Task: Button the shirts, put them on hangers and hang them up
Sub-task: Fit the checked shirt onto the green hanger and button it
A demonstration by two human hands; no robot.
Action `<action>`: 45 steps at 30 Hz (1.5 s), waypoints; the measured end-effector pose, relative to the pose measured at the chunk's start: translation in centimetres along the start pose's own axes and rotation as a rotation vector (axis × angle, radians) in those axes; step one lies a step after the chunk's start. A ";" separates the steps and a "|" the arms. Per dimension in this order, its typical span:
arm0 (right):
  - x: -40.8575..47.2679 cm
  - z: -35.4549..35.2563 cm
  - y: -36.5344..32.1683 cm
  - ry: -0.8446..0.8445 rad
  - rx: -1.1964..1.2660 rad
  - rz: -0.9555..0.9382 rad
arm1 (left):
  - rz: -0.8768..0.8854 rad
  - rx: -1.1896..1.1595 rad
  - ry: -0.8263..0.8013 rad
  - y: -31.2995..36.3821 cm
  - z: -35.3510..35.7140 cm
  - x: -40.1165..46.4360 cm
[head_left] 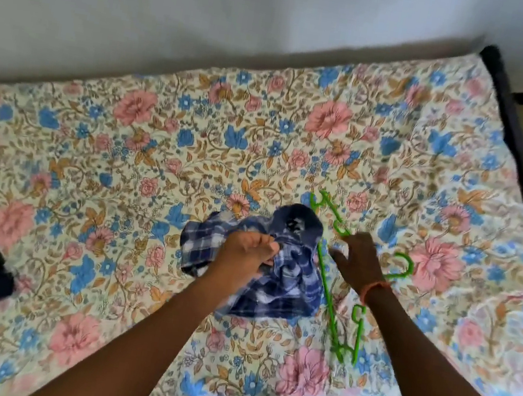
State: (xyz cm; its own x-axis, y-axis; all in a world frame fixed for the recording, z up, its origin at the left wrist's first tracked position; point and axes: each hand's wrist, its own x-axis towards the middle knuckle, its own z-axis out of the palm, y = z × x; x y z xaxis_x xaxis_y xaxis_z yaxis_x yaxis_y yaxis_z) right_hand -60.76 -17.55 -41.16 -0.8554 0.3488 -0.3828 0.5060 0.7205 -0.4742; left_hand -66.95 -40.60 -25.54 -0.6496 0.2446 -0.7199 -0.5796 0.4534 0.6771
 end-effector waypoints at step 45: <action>-11.2 0.1 -12.4 0.091 1.111 0.538 | 1.112 0.742 0.237 -8.7 2.1 2.5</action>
State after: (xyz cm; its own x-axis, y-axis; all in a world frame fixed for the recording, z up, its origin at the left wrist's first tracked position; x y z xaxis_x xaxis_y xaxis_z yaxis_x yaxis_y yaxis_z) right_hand -57.43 -30.47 -31.05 -0.4916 0.5153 -0.7020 0.5771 -0.4108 -0.7058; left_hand -62.54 -42.14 -33.53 -0.7081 0.6628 0.2435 0.6530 0.4837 0.5827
